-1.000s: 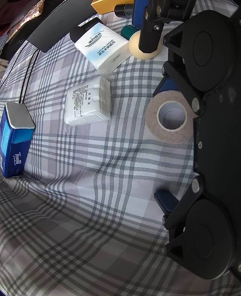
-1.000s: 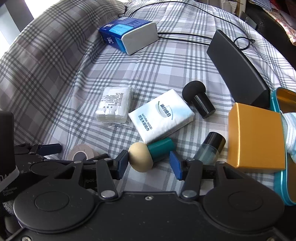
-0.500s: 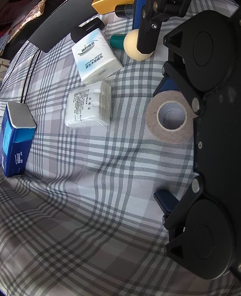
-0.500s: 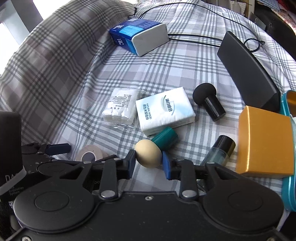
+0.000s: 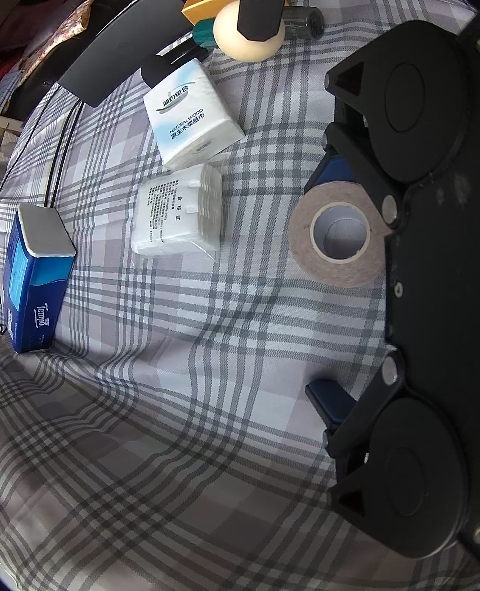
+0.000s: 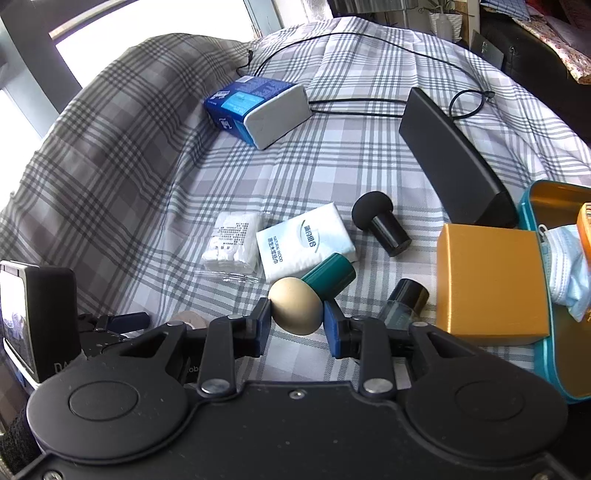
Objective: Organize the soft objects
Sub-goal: 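Grasp the white tape roll with the left gripper while the right gripper grasps the egg sponge, then carry the white tape into the tin tray with the left gripper while the right gripper drops the sponge there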
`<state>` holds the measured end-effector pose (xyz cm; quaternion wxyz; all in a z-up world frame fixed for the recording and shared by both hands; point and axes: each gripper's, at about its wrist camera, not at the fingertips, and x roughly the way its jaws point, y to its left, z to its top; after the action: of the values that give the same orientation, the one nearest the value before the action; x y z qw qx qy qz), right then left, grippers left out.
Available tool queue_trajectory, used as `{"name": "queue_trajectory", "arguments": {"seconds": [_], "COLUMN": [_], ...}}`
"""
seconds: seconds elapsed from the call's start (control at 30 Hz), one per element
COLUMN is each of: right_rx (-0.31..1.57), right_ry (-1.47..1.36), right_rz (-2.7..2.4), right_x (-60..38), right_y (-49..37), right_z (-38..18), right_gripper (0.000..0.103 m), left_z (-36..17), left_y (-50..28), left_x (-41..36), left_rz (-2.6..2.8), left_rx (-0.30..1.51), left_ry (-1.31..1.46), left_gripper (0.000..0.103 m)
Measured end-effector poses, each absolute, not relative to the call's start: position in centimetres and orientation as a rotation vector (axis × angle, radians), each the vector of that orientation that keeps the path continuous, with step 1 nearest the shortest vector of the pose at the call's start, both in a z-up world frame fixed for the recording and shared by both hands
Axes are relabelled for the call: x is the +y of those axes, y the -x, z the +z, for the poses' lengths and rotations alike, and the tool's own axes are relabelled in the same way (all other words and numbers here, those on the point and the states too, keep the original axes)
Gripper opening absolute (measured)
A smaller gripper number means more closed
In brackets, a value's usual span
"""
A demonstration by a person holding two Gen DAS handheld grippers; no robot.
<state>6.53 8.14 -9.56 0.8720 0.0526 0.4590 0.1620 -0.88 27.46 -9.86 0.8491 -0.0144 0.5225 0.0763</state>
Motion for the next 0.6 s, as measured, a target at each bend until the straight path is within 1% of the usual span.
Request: {"name": "queue_trajectory", "arguments": {"seconds": [0.1, 0.2, 0.27, 0.3, 0.33, 0.37, 0.47, 0.6], "right_rx": [0.945, 0.928, 0.915, 0.907, 0.901, 0.894, 0.871, 0.838], "right_ry": [-0.119, -0.125, -0.128, -0.132, -0.136, -0.142, -0.155, -0.168], "right_rz": [0.337, 0.333, 0.331, 0.330, 0.329, 0.329, 0.328, 0.319], "right_x": [7.8, 7.4, 7.2, 7.0, 6.8, 6.6, 6.0, 4.9], "right_y": [-6.2, -5.9, -5.6, -5.5, -5.4, -5.3, -4.9, -4.4], "right_z": [-9.1, -8.7, -8.4, -8.2, -8.0, -7.9, -7.3, -6.6], "right_gripper": [0.032, 0.032, 0.032, 0.032, 0.032, 0.032, 0.032, 0.032], "left_z": [-9.7, -9.2, -8.9, -8.7, -8.6, -8.5, -8.5, -8.1], "left_y": [0.9, 1.1, 1.5, 1.7, 1.8, 1.9, 2.2, 2.4], "left_x": [27.2, 26.6, 25.9, 25.5, 25.0, 24.6, 23.9, 24.4], "left_rz": [0.172, 0.158, 0.134, 0.124, 0.114, 0.114, 0.126, 0.120], "left_rx": [1.103, 1.101, 1.095, 1.093, 1.093, 1.090, 1.080, 1.102], "left_ry": [0.025, 0.013, -0.005, -0.020, -0.033, -0.055, -0.107, -0.055], "left_gripper": [0.101, 0.087, 0.067, 0.062, 0.051, 0.048, 0.047, 0.047]}}
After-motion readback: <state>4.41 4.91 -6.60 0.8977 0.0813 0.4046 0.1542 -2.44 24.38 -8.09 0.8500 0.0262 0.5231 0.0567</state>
